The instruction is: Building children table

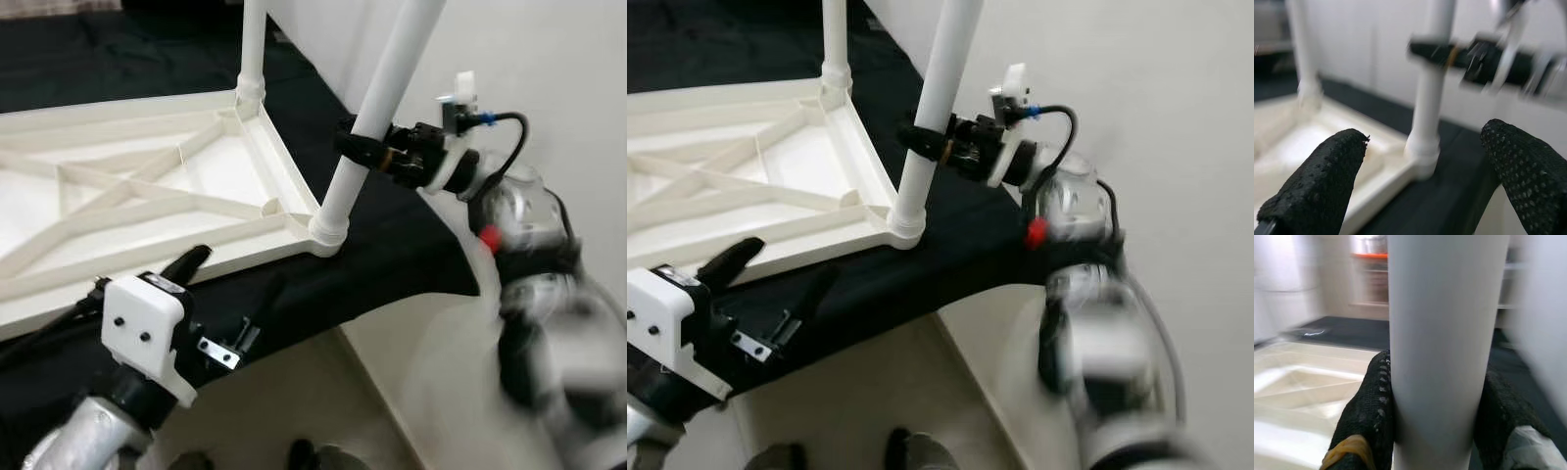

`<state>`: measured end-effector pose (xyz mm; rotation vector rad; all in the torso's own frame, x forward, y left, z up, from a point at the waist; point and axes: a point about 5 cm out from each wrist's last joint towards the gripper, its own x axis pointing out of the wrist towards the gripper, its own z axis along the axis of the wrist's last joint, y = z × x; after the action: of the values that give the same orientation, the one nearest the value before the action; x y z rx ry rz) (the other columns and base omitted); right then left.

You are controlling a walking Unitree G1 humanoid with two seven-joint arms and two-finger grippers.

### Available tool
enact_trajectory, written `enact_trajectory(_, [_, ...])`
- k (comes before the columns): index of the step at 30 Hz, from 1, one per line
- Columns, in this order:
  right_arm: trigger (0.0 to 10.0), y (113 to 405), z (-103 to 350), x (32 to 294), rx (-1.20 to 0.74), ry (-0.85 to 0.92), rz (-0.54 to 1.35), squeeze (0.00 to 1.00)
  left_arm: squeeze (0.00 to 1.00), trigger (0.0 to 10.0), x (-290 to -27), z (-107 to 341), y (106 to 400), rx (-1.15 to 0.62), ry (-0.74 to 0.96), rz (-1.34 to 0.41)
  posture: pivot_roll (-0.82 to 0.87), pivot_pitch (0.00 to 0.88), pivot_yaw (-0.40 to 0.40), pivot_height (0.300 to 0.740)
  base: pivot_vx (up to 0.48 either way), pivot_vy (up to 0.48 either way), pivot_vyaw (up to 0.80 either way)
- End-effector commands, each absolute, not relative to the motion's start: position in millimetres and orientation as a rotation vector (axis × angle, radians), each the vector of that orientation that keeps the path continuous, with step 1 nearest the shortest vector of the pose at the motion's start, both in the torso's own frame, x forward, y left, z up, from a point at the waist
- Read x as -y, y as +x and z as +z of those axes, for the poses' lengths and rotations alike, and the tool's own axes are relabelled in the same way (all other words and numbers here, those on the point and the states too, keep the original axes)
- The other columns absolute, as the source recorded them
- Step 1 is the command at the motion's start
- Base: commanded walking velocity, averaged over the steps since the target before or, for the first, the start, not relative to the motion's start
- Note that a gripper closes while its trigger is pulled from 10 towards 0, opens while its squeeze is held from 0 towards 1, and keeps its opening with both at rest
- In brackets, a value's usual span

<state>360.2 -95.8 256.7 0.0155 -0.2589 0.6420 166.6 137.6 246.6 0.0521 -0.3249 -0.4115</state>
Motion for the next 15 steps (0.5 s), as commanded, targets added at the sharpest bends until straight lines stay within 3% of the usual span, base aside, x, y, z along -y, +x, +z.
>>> enact_trajectory(1, [0.0,367,198,107,-0.067,-0.089,0.448,0.0,0.0,10.0,-138,243,163,0.292,0.049,-0.423,0.14,0.206,-0.163,0.74,0.0,0.0,0.0])
enact_trajectory(8, [0.0,389,240,105,0.054,-0.094,0.465,0.0,0.0,10.0,-137,242,162,0.293,0.036,-0.421,0.12,0.211,-0.156,0.74,0.0,0.0,0.0])
enact_trajectory(9, [6.0,390,246,105,0.073,-0.102,0.469,0.0,0.0,10.0,-137,242,162,0.291,0.035,-0.422,0.12,0.214,-0.156,0.74,0.0,0.0,0.0])
enact_trajectory(10, [10.0,392,253,104,0.089,-0.107,0.474,0.0,0.0,10.0,-137,242,162,0.29,0.033,-0.422,0.12,0.214,-0.156,0.74,0.0,0.0,0.0])
enact_trajectory(15, [10.0,391,267,103,0.126,-0.077,0.513,0.0,0.0,10.0,-136,241,161,0.289,0.03,-0.424,0.12,0.222,-0.161,0.74,0.0,0.0,0.0])
